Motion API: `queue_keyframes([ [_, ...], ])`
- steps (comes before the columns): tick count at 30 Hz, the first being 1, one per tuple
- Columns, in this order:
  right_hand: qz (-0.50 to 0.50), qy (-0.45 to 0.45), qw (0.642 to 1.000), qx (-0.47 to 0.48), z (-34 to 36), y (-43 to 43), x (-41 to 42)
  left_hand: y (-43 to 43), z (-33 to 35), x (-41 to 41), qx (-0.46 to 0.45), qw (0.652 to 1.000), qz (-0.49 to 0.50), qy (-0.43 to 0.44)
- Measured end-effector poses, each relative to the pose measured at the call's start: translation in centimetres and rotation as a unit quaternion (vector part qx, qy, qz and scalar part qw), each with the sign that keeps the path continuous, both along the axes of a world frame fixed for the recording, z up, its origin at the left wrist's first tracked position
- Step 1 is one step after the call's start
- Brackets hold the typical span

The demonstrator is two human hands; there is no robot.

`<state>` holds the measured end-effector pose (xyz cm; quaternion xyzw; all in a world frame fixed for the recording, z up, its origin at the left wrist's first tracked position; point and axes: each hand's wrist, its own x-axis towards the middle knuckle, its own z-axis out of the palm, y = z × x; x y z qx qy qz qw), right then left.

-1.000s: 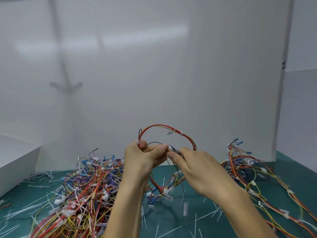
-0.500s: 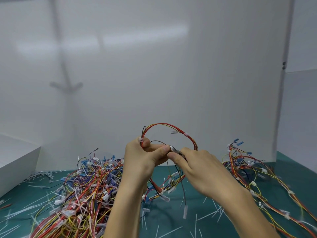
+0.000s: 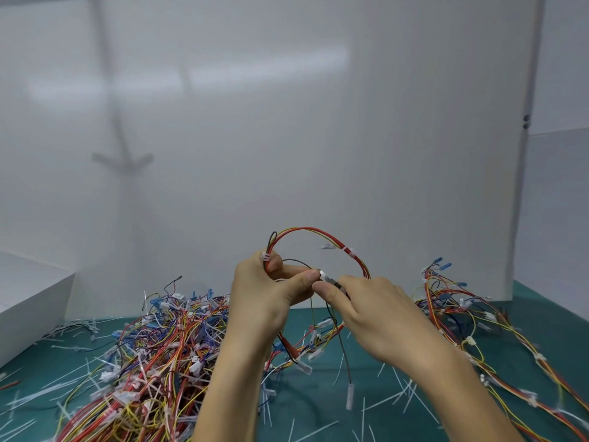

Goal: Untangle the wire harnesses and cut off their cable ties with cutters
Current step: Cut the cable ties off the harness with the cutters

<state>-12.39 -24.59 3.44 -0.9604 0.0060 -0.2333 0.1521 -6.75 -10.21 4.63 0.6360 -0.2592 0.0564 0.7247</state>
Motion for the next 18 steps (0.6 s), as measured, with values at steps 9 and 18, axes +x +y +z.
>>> queue_keyframes([
  [9,-0.005,-0.029,1.000,-0.004,-0.24,0.10,0.16,0.10,0.17,-0.02,0.003,1.000,0.000,0.002],
  [18,-0.001,-0.029,1.000,0.005,-0.34,-0.15,0.23,0.10,0.22,-0.12,0.007,1.000,-0.005,-0.008],
])
